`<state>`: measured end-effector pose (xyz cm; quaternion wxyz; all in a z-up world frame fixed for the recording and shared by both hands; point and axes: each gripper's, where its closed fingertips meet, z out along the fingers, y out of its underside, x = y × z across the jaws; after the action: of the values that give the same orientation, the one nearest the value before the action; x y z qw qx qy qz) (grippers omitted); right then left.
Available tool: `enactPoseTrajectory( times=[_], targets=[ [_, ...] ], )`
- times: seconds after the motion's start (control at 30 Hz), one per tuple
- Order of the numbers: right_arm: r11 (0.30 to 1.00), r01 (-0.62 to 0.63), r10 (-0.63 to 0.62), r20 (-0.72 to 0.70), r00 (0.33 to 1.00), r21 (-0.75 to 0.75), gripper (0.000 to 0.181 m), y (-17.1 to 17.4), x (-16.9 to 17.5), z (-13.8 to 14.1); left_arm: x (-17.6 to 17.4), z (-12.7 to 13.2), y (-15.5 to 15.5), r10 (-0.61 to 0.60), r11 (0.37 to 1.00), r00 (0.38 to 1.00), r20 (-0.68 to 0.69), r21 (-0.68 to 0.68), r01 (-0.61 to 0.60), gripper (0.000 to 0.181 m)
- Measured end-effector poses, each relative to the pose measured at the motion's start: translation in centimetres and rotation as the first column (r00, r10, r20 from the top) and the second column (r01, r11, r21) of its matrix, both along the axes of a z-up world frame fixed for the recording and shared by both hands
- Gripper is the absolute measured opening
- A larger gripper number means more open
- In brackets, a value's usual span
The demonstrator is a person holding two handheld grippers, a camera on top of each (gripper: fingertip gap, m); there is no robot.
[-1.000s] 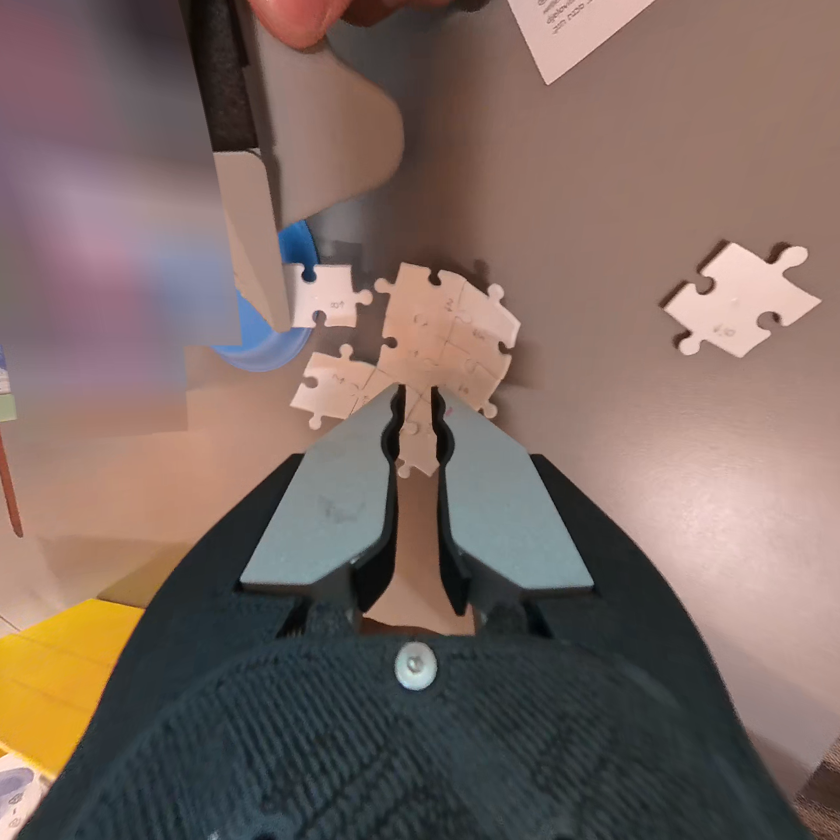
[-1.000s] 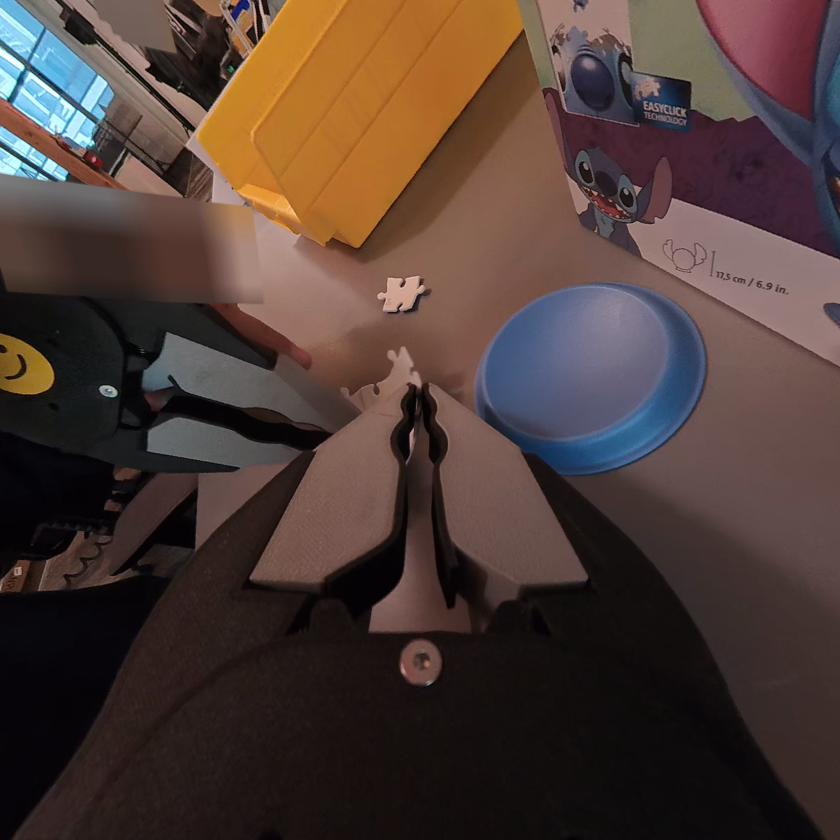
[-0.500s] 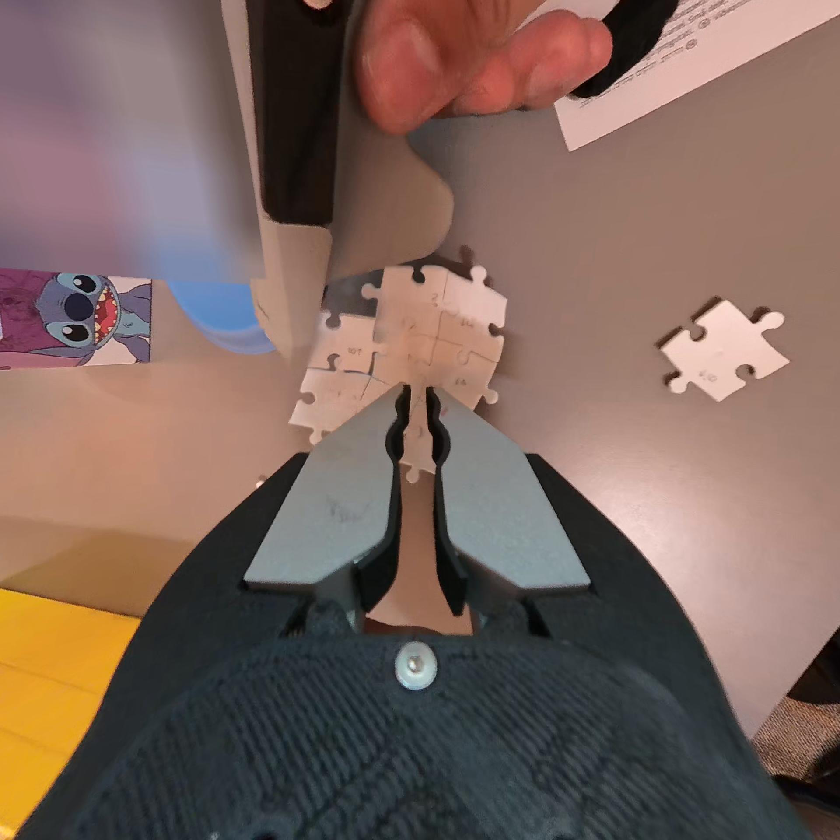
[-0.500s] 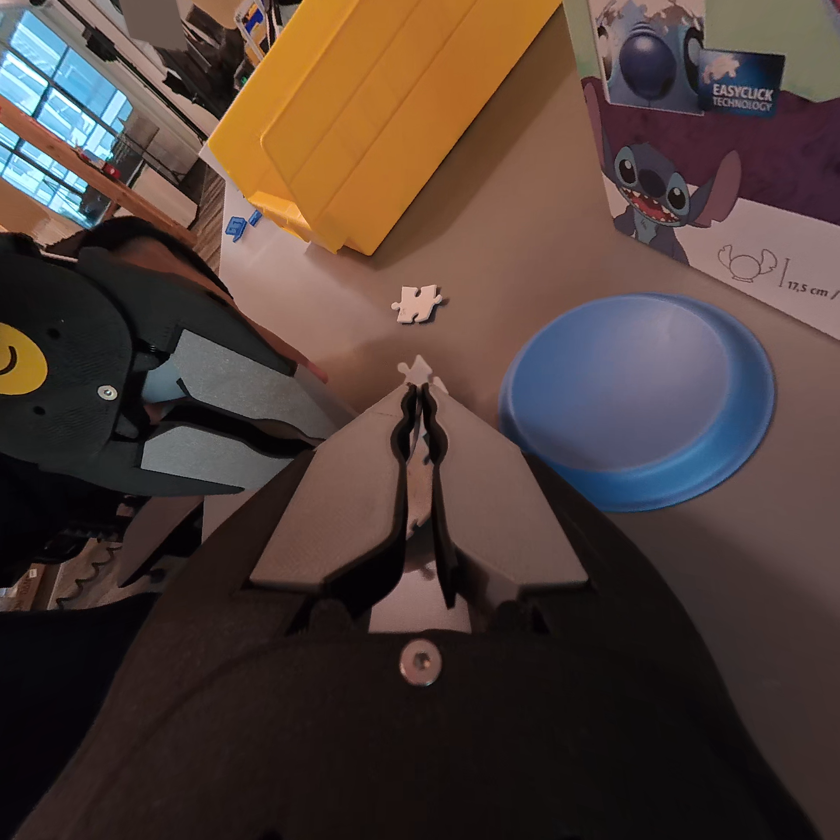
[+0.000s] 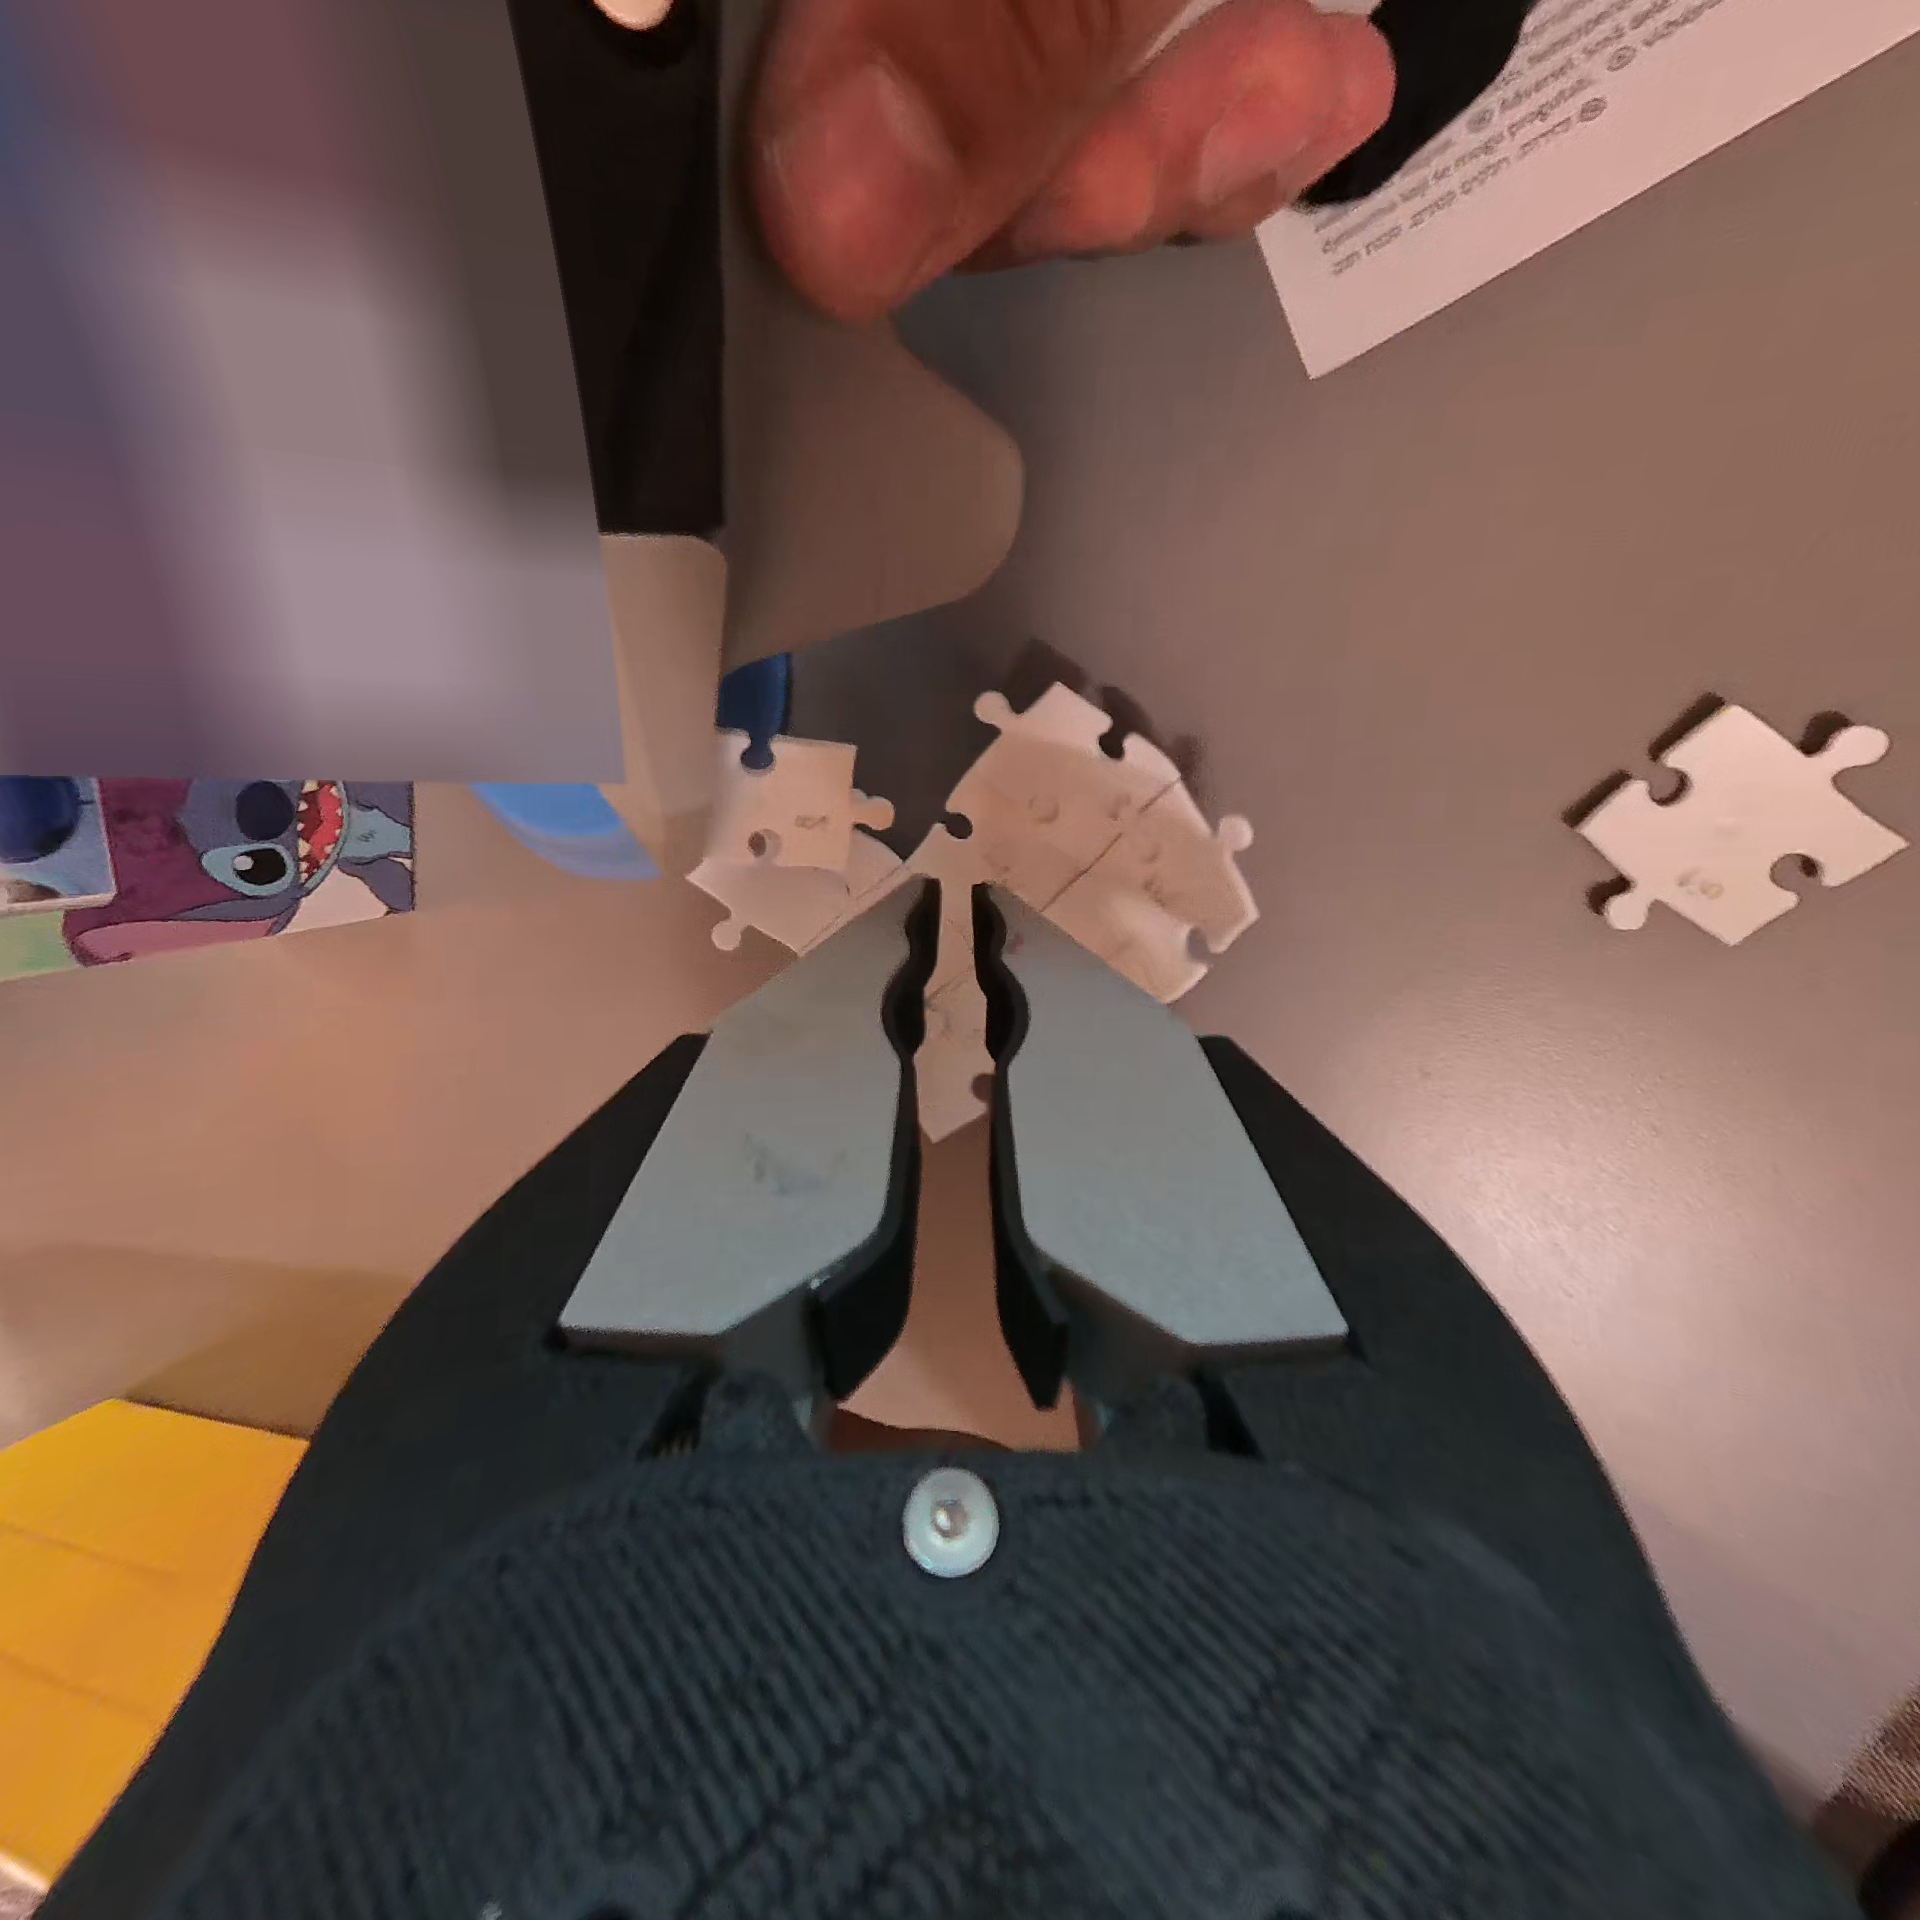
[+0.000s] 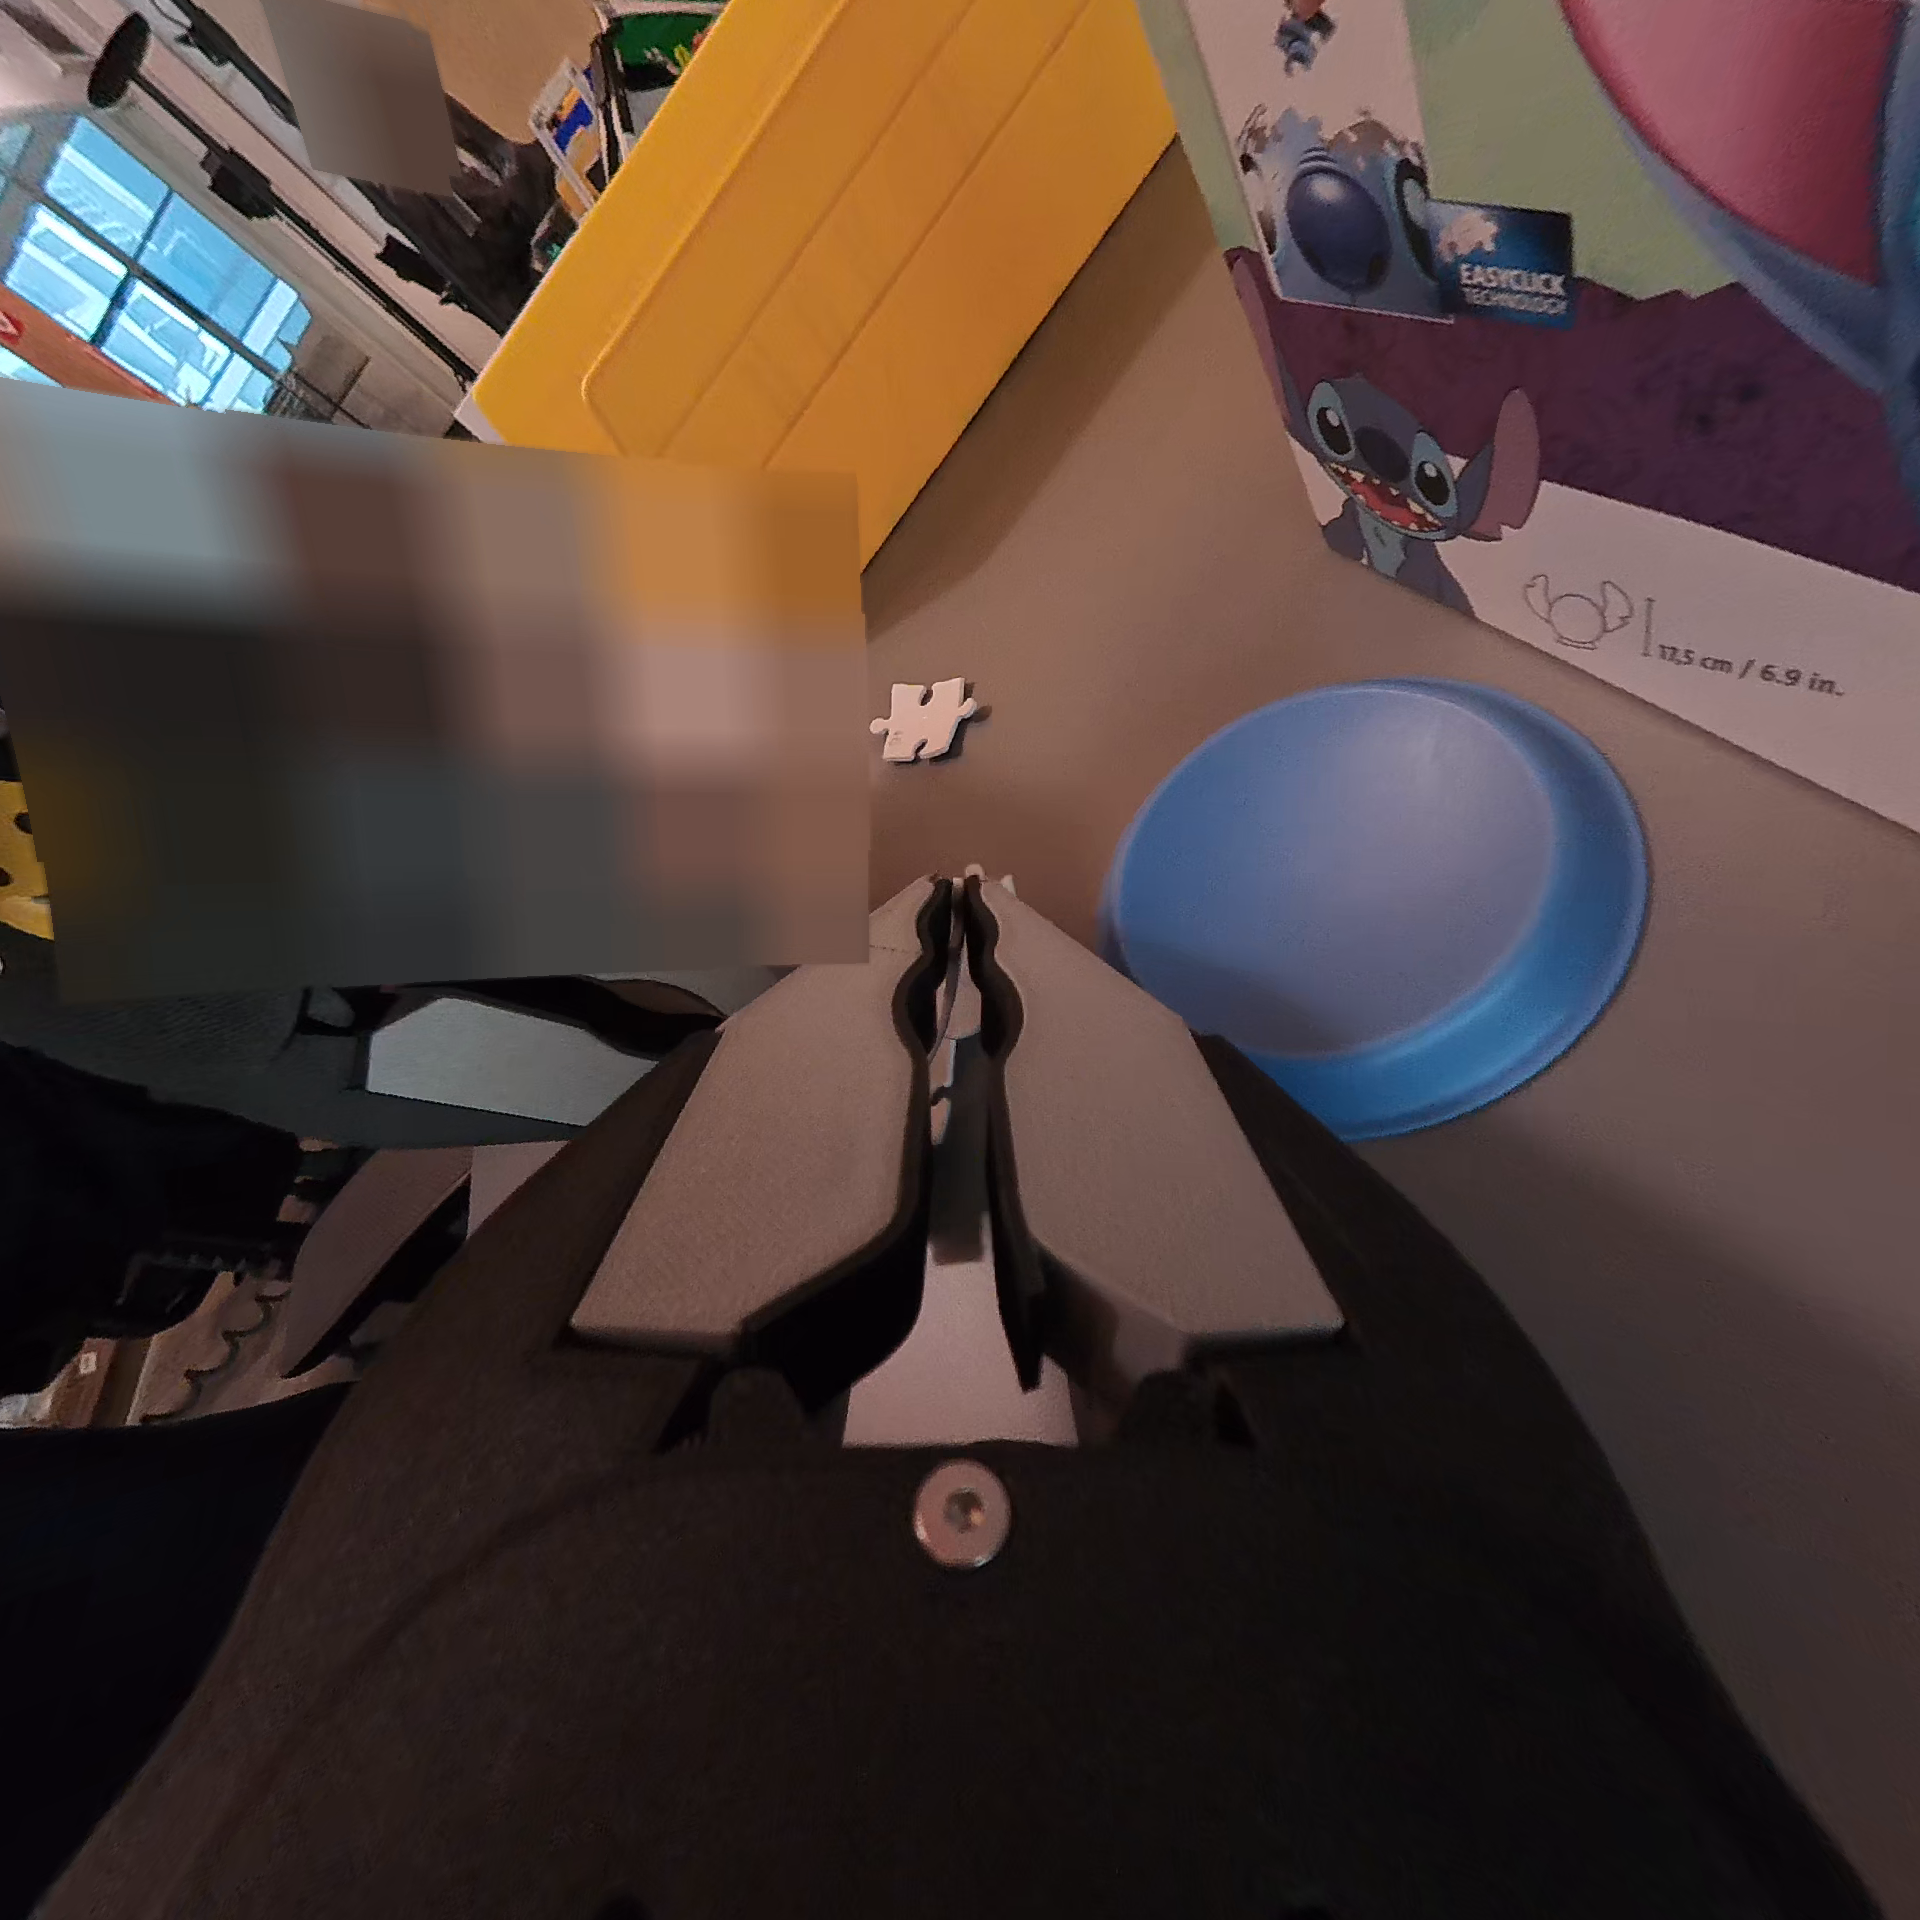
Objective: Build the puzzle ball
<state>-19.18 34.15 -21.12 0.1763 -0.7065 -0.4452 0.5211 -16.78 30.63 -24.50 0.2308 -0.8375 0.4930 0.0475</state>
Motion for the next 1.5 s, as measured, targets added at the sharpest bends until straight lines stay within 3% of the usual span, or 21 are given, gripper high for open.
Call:
enactPoseTrajectory(
  times=[0.2, 0.4, 0.53, 0.67, 0.93, 1.13, 1.5],
  targets=[
    [1.0, 0.012, -0.012, 0.018, 1.0, 0.004, 0.0, 0.2, 0.4, -0.2, 0.0, -0.3, -0.4, 0.035, 0.999, 0.999, -0.008, -0.031, -0.035, 0.0],
    [1.0, 0.005, -0.006, 0.024, 1.0, 0.024, 0.0, -0.4, 0.5, 0.1, 0.3, -0.3, -2.4, 0.235, 0.969, 0.967, 0.096, -0.098, -0.226, 0.0],
    [0.998, -0.038, 0.036, 0.044, 0.998, 0.042, 0.0, -1.4, 0.9, 0.4, 0.1, -0.3, -3.5, 0.309, 0.951, 0.94, 0.143, -0.068, -0.302, 0.0],
    [0.991, -0.127, 0.124, 0.098, 0.987, 0.029, 0.0, -2.8, 2.1, 0.5, 0.1, -0.3, -3.9, 0.321, 0.947, 0.934, 0.159, -0.061, -0.315, 0.0],
    [0.981, -0.192, 0.192, 0.209, 0.959, -0.021, 0.0, -3.6, 3.6, -0.3, 0.1, -0.3, -4.1, 0.332, 0.943, 0.929, 0.162, -0.072, -0.324, 0.0],
    [0.955, -0.281, 0.295, 0.222, 0.929, -0.094, 0.0, -4.8, 5.2, 0.5, 0.1, -0.2, -4.1, 0.33, 0.944, 0.929, 0.17, -0.077, -0.321, 0.0],
    [0.966, -0.246, 0.258, 0.279, 0.925, -0.078, 0.0, -4.4, 4.4, -1.6, 0.4, -0.3, -4.3, 0.309, 0.951, 0.94, 0.141, -0.078, -0.301, 0.0]
  ],
)
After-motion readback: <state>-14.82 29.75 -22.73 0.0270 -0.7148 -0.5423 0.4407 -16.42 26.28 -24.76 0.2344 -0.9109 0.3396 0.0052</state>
